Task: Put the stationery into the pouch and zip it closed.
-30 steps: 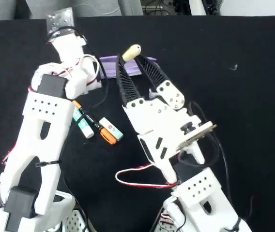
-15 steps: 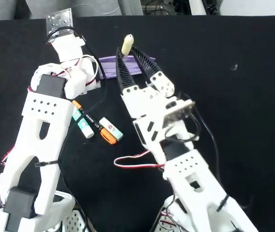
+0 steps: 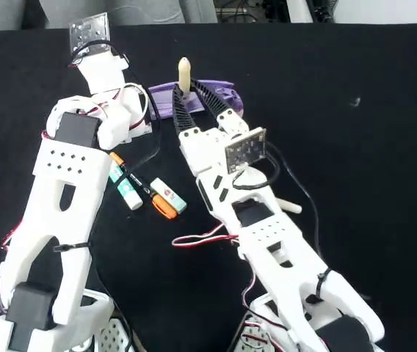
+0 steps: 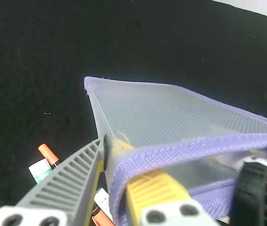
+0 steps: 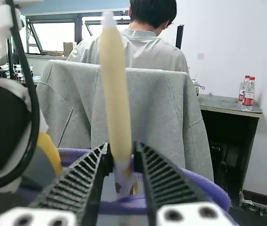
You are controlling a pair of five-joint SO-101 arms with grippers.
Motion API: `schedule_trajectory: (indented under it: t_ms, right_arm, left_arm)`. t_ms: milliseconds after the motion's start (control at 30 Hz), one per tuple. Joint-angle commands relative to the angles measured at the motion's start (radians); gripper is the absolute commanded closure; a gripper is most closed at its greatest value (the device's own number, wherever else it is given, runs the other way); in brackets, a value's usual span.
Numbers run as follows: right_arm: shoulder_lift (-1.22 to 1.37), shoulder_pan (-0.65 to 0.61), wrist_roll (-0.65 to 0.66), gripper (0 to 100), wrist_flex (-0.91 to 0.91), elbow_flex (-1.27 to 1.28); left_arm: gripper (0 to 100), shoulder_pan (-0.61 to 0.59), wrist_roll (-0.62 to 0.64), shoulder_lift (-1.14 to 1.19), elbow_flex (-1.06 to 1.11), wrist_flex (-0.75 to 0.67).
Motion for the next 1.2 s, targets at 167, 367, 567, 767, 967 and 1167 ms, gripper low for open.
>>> schedule_trajectory:
  t_ms: [167, 367, 567, 767, 967, 1167]
  right_arm:
    - [0.013, 0.020, 0.003, 82.5, -0.008, -0.038]
    - [-0.044, 0.021, 0.005, 82.5, -0.006, -0.036]
    - [-0.309, 0.126, 0.005, 82.8, 0.222, -0.070]
    - [-0.598, 0.241, 0.005, 82.8, 0.689, -0.262]
    - [-0.759, 0.253, 0.048, 82.8, 1.108, -0.371]
    - [-0.757, 0.255, 0.265, 82.8, 1.352, -0.321]
  left_arm:
    - [97, -0.012, 0.008, -0.011, -0.007, -0.002]
    - [97, -0.031, 0.008, -0.011, -0.007, -0.003]
    - [97, -0.128, 0.008, -0.017, -0.018, -0.011]
    - [97, -0.166, 0.008, -0.011, -0.018, -0.034]
    - [97, -0.176, 0.006, -0.011, -0.016, -0.034]
    - [97, -0.174, 0.006, -0.011, -0.012, -0.035]
